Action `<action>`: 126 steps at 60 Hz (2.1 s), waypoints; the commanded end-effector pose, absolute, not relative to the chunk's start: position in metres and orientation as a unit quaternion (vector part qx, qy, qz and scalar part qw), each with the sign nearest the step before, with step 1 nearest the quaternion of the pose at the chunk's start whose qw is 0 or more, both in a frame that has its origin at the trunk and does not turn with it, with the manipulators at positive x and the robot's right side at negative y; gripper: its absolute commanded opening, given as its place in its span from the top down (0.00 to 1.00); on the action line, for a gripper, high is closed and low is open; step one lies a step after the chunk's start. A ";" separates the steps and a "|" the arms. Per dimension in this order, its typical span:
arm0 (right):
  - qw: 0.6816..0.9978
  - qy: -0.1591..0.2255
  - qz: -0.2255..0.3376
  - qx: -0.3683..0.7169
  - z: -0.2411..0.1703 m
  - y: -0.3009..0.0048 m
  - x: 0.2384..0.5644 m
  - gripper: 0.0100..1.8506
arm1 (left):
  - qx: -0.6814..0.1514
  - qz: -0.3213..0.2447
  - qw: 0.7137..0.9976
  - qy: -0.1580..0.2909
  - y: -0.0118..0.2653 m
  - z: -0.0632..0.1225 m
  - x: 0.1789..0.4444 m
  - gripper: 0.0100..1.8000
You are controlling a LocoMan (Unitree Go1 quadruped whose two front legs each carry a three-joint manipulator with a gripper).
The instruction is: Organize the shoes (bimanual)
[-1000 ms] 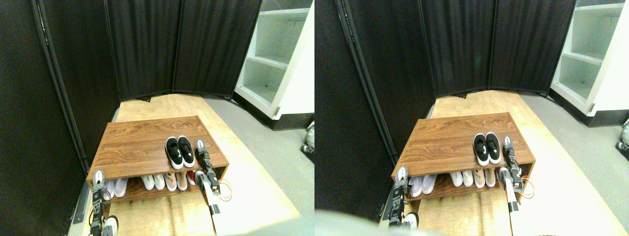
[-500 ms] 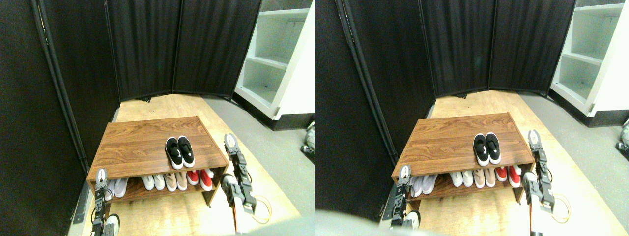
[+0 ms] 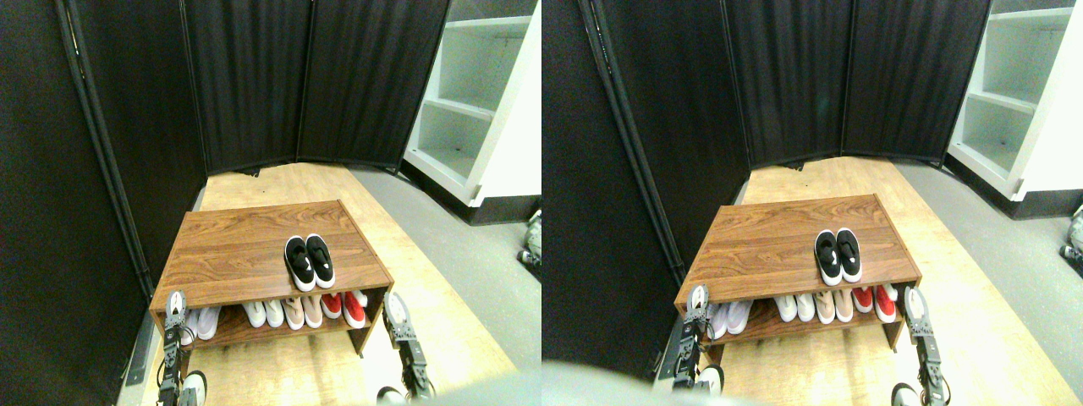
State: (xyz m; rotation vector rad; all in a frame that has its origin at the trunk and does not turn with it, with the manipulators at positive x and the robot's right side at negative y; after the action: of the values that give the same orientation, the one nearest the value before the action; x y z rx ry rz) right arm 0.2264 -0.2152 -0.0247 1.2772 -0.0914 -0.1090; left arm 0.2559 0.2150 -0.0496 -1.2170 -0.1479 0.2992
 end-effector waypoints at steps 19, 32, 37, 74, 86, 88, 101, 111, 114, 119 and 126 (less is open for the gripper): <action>0.798 -0.045 -0.029 0.601 -0.022 -0.202 0.233 1.00 | -0.595 0.146 0.787 -0.072 0.206 -0.033 0.232 1.00; 0.795 -0.042 -0.034 0.605 -0.024 -0.201 0.237 1.00 | -0.620 0.134 0.771 -0.065 0.204 -0.027 0.215 1.00; 0.796 -0.043 -0.035 0.603 -0.024 -0.201 0.239 1.00 | -0.623 0.134 0.768 -0.061 0.202 -0.025 0.211 1.00; 0.787 -0.036 -0.044 0.614 -0.018 -0.194 0.241 0.49 | -0.628 0.150 0.761 -0.058 0.190 -0.027 0.214 1.00; 0.773 0.008 -0.018 0.634 -0.017 -0.189 0.240 0.09 | -0.629 0.151 0.761 -0.054 0.189 -0.030 0.217 1.00; 0.770 0.011 -0.014 0.638 -0.016 -0.189 0.240 0.09 | -0.629 0.150 0.761 -0.054 0.189 -0.030 0.217 1.00; 0.762 0.053 0.003 0.645 -0.023 -0.179 0.250 0.09 | -0.633 0.146 0.758 -0.058 0.188 -0.028 0.220 1.00; 0.753 0.062 0.000 0.655 -0.038 -0.177 0.270 0.09 | -0.636 0.148 0.755 -0.063 0.185 -0.024 0.217 1.00; 0.753 0.063 -0.009 0.655 -0.042 -0.176 0.276 0.10 | -0.636 0.148 0.754 -0.063 0.184 -0.023 0.216 1.00; 0.754 0.066 -0.009 0.653 -0.047 -0.176 0.284 0.12 | -0.635 0.148 0.756 -0.061 0.184 -0.022 0.215 1.00; 0.760 0.070 -0.012 0.646 -0.055 -0.178 0.296 0.16 | -0.632 0.148 0.758 -0.064 0.185 -0.022 0.212 1.00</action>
State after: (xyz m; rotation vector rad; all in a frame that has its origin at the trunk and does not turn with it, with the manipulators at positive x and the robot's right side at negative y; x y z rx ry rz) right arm 0.2908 -0.1782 -0.0543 1.4053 0.1734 -0.0398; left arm 0.2100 0.1866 -0.0319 -1.3772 -0.1008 0.3634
